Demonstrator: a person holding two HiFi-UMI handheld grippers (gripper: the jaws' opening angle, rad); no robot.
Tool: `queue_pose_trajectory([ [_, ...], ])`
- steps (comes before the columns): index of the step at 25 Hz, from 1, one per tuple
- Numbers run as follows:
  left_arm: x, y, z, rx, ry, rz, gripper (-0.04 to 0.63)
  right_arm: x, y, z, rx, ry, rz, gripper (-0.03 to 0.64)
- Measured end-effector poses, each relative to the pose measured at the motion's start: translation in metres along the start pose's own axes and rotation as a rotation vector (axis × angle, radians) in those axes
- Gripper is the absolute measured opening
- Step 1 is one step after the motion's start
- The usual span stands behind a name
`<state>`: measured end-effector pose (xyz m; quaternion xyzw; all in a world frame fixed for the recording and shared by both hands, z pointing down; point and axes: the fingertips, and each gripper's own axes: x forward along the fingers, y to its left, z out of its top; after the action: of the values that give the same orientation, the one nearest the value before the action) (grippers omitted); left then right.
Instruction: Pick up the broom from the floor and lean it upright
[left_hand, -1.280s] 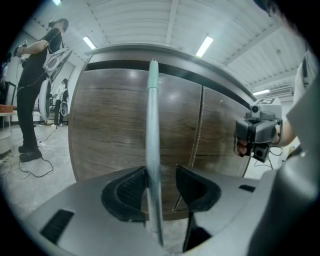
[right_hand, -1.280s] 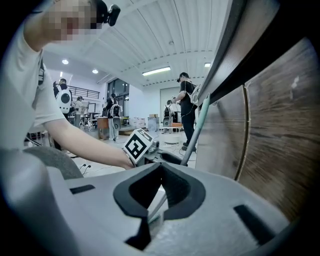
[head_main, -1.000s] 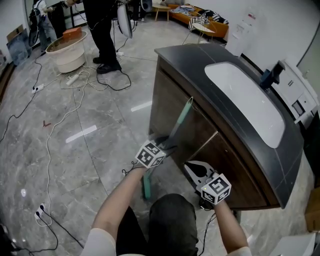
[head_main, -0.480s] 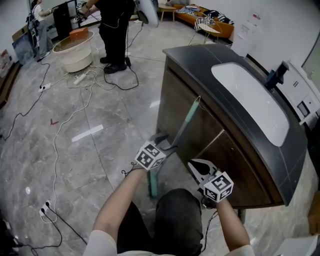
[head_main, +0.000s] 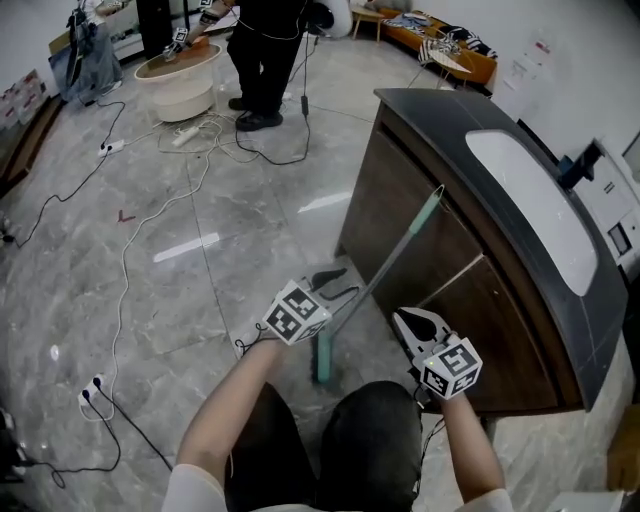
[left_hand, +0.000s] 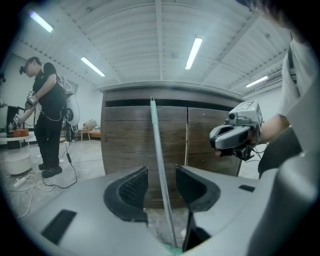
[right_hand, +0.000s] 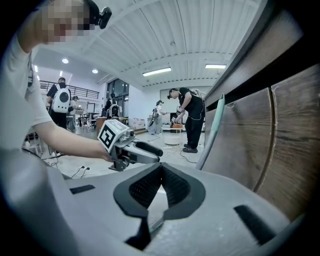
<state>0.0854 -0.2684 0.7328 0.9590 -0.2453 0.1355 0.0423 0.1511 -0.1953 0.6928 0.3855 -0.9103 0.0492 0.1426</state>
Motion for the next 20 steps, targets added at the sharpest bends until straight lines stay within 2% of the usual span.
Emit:
queue_pose_trajectory([
  [4,-0.021,-0.002,-0.013,0.021,-0.017,0.027,0.138,0.005,0.004,-0.011,0.012,0.002,0.006,0.0],
  [8,-0.039,0.0,-0.03,0.04,-0.058,0.059,0.069,0.013,0.001,-0.02,0.056,-0.015,-0.015,0.0],
  [12,-0.052,-0.005,-0.055,0.022,-0.067,0.039,0.034,0.02,-0.002,-0.037,0.093,-0.024,-0.028,0.0],
  [20,-0.067,-0.008,-0.096,-0.046,-0.088,0.007,0.012,0.025,-0.004,-0.078,0.074,0.022,-0.057,0.0],
])
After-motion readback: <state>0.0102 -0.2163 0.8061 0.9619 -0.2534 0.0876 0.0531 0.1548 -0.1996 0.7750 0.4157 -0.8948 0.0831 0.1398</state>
